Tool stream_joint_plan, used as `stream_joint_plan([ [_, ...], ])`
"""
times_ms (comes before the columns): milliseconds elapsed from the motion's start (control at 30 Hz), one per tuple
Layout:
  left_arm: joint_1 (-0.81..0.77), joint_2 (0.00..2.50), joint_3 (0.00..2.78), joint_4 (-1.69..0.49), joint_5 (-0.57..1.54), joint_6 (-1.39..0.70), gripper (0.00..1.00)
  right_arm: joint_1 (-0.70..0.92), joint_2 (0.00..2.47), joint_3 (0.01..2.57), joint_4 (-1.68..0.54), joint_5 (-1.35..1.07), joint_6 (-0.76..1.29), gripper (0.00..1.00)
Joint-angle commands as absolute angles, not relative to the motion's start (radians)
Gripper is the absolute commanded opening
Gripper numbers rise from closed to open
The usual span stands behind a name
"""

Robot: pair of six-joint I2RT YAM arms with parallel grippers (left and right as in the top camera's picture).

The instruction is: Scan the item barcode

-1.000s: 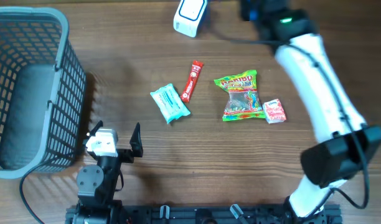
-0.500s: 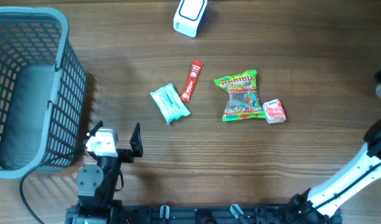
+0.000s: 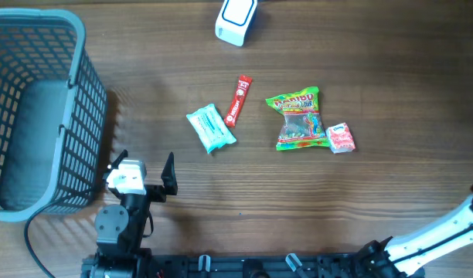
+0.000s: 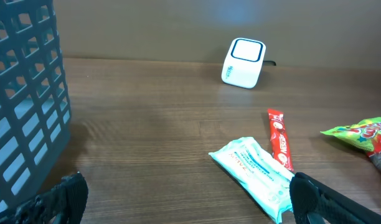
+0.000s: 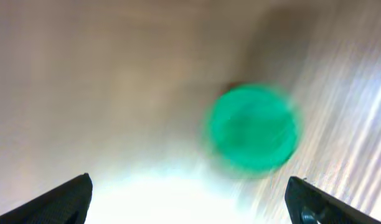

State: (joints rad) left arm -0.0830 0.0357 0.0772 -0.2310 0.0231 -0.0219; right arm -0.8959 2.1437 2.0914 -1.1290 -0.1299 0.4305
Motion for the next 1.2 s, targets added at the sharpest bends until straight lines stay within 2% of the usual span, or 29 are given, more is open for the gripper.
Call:
stream_joint_plan([
  [0,-0.081,0.032,0.071,-0.228,0.014,-0.035,1.00,-0.675,1.924,2.131,-1.232,-0.293,0.442,1.00],
  [133,-0.081,0.032,0.071,-0.228,0.014,-0.035,1.00,-0.233,1.903,2.105,-1.364,-0.261,0.331,0.99],
  [200,-0.081,0.032,0.071,-0.228,0.014,-0.035,1.00,0.025,1.936,2.051,-1.353,-0.099,0.307,0.80],
  [233,-0.081,0.032,0.071,-0.228,0.014,-0.035,1.00,0.149,1.965,2.015,-1.348,0.019,0.307,0.85],
  [267,-0.081,0.032,0.071,-0.228,0.014,-0.035,1.00,0.230,1.994,1.988,-1.350,0.081,0.306,0.99],
  [333,-0.081,0.032,0.071,-0.228,0.014,-0.035,1.00,0.359,2.074,1.942,-1.358,0.140,0.312,0.99],
  [467,-0.081,0.032,0.071,-0.228,0.014,-0.035,1.00,0.464,2.201,1.919,-1.388,0.176,0.319,0.99],
  [633,-0.081,0.032,0.071,-0.228,0.014,-0.035,1.00,0.461,2.254,1.851,-1.381,0.314,0.340,0.95],
  [733,-0.081,0.032,0.071,-0.228,0.014,-0.035,1.00,0.461,2.254,1.734,-1.284,0.322,0.340,0.95],
  [767,-0.081,0.032,0.071,-0.228,0.014,-0.035,1.00,0.461,2.254,1.676,-1.228,0.322,0.340,0.91],
  [800,-0.081,0.032,0.071,-0.228,0.014,-0.035,1.00,0.461,2.254,1.630,-1.175,0.324,0.340,0.81],
  [867,-0.081,0.032,0.071,-0.228,0.014,-0.035,1.00,0.461,2.254,1.607,-1.129,0.356,0.344,0.50],
  [933,-0.081,0.032,0.071,-0.228,0.014,-0.035,1.00,0.461,2.254,1.644,-1.150,0.383,0.344,0.31],
  [967,-0.081,0.032,0.071,-0.228,0.014,-0.035,1.00,0.461,2.253,1.676,-1.179,0.385,0.344,0.11],
  [1000,-0.081,0.032,0.071,-0.228,0.014,-0.035,1.00,0.461,2.253,1.721,-1.221,0.372,0.345,0.04],
  [1067,-0.081,0.032,0.071,-0.228,0.014,-0.035,1.00,0.461,2.253,1.871,-1.350,0.252,0.343,0.04],
  [1167,-0.081,0.032,0.071,-0.228,0.014,-0.035,1.00,0.448,2.248,2.139,-1.505,-0.187,0.198,0.04],
])
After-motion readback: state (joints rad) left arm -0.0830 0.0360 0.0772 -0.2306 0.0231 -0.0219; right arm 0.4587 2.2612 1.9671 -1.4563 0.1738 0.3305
